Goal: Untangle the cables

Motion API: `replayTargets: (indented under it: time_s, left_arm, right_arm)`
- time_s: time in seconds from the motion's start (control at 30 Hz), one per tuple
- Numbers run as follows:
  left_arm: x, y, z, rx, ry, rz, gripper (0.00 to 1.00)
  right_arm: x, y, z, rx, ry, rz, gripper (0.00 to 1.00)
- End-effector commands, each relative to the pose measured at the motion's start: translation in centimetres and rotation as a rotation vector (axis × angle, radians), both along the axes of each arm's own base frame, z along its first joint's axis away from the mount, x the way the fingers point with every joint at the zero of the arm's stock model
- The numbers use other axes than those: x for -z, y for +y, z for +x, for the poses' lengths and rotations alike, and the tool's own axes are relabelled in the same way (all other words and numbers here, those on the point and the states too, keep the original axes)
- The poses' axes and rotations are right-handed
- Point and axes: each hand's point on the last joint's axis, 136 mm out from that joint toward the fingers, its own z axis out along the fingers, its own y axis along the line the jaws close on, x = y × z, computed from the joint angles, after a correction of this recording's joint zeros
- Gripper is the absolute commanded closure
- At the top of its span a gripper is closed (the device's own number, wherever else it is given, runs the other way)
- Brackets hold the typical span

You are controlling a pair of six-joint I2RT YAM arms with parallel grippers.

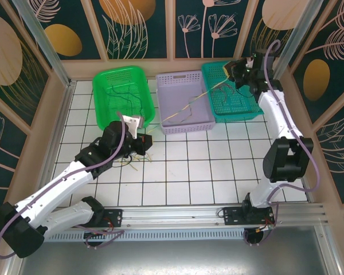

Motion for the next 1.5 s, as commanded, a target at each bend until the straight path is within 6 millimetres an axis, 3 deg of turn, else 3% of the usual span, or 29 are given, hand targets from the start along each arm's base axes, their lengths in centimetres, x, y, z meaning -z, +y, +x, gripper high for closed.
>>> replayTargets:
  time_s: [0.0,0.17,0.23,0.3,0.37,0.43,0.57,0.73,0.83,1.0,1.07,1.23,1.37,1.47]
  left_arm:
    - [3.8,2.4,-1.1,0.000,0.087,0.195,1.00]
    - [2.2,-0.4,-0.5,0.132,0.051,0.168,1.00]
    - [1.5,-1.3,-0.2,0.159,0.047,0.147,1.00]
    - [0.2,-2.1,0.8,0.142,0.051,0.117,1.00]
    - [-1.6,-2.8,2.0,0.103,0.047,0.073,1.00]
    - [-3.3,-3.3,3.5,0.050,0.044,0.038,1.00]
    - [-6.7,-4.0,6.1,-0.044,0.018,-0.018,1.00]
    - [-10.3,-5.3,7.3,-0.038,-0.024,-0.077,1.00]
    - [-11.9,-5.6,7.3,-0.021,-0.045,-0.099,1.00]
    - [-13.3,-6.0,6.8,0.009,-0.064,-0.136,1.00]
    - [-13.5,-6.1,6.5,0.022,-0.063,-0.153,1.00]
    - [-13.5,-6.0,5.8,0.038,-0.058,-0.167,1.00]
    - [-13.9,-5.8,5.4,0.040,-0.062,-0.186,1.00]
    - [-13.6,-5.8,5.0,0.048,-0.052,-0.188,1.00]
  right_arm:
    - [-0.1,-5.9,0.4,0.068,-0.096,-0.290,1.00]
    - [-0.5,-2.0,0.1,-0.063,-0.104,-0.366,1.00]
    - [0.2,-2.1,-0.1,-0.057,-0.050,-0.321,1.00]
    - [1.0,-3.0,-0.3,-0.026,0.038,-0.241,0.71]
    - [1.6,-3.5,-1.0,-0.019,0.121,-0.109,0.51]
    - [1.9,-3.2,-2.1,-0.027,0.180,-0.011,0.38]
    - [0.4,-2.8,-4.9,-0.013,0.194,0.036,0.23]
    - [-0.9,-2.6,-9.5,0.055,0.158,0.105,0.18]
    - [-1.2,-0.1,-11.9,0.028,0.123,0.106,0.16]
    - [-4.2,5.9,-14.3,-0.011,-0.021,0.230,0.12]
    - [-5.5,7.9,-14.4,-0.015,-0.054,0.303,0.10]
    - [-8.2,9.9,-12.5,-0.031,-0.134,0.322,0.13]
    - [-6.9,11.9,-10.7,-0.087,-0.075,0.310,0.25]
    - [-6.4,13.1,-9.9,-0.110,-0.060,0.342,0.42]
